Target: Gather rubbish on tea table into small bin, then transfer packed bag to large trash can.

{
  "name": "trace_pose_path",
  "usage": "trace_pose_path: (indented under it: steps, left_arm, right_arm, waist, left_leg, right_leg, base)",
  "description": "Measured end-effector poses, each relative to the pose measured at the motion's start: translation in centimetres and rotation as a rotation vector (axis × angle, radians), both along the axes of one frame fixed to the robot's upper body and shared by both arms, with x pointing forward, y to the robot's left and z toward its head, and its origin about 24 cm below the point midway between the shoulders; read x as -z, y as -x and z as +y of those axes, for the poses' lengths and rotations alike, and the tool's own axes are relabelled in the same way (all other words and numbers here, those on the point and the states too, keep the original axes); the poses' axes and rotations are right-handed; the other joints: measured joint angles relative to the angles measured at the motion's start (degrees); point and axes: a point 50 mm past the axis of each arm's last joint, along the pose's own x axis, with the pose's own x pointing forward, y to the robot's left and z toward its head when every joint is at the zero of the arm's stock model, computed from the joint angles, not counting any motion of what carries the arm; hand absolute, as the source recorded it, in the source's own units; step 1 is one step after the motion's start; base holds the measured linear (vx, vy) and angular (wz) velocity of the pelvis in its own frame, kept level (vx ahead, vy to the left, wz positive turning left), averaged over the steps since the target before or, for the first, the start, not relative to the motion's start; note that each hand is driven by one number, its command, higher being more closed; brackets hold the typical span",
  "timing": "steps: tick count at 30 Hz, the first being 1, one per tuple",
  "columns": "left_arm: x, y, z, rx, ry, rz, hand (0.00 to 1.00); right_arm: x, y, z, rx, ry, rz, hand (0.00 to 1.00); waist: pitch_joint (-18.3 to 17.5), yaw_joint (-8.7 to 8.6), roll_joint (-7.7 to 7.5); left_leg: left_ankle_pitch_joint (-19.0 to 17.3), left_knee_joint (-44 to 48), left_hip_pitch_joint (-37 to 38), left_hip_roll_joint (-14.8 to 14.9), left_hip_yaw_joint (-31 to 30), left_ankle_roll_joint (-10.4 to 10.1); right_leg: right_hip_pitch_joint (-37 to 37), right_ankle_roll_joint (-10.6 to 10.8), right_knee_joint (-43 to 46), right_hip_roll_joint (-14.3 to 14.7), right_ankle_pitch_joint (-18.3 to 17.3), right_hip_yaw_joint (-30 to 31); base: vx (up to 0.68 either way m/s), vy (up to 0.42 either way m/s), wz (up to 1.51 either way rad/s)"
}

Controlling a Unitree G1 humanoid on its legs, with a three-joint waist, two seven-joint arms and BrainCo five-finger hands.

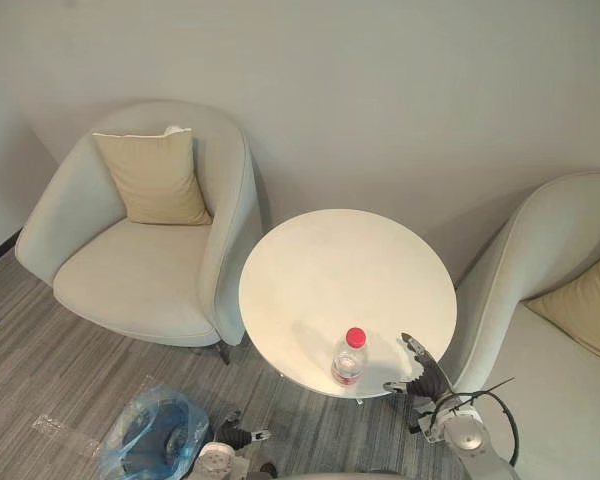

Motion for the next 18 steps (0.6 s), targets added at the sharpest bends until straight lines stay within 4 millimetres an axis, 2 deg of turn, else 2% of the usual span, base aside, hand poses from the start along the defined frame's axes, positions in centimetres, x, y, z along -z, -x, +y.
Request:
trace_pose_path:
  steps: [4, 10, 18]
  left_arm:
    - [0.0, 0.0, -0.1, 0.017, -0.003, -0.002, 0.00]
    - [-0.1, -0.1, -0.1, 0.019, -0.008, -0.008, 0.00]
    - [-0.1, -0.2, -0.2, 0.026, -0.010, -0.011, 0.00]
  right_arm:
    - [-0.3, -0.8, 0.9, -0.052, 0.001, -0.015, 0.00]
    - [-0.2, -0.6, 1.1, -0.088, 0.019, -0.001, 0.00]
    - [-0.1, -0.9, 2.3, -0.152, 0.035, -0.004, 0.00]
  waist:
    - [0.45, 0.01, 0.32]
    - [0.87, -0.01, 0.49]
    - [1.12, 0.05, 0.91]
  left_leg:
    - [0.04, 0.00, -0.13, -0.08, -0.54, 0.05]
    - [0.30, 0.02, -0.51, -0.34, -3.39, 0.11]
    - [0.30, -0.08, -0.54, -0.39, -3.45, 0.11]
  right_leg:
    - [0.13, 0.00, -0.08, -0.02, 0.00, -0.39]
    - [1.86, -0.01, -1.40, -0.04, -0.01, -2.59]
    - [2.09, -0.01, -1.89, -0.01, -0.01, -2.55]
  base:
    - [0.00, -0.005, 0.05]
    - [0.01, -0.016, 0.24]
    - [0.00, -0.001, 0.01]
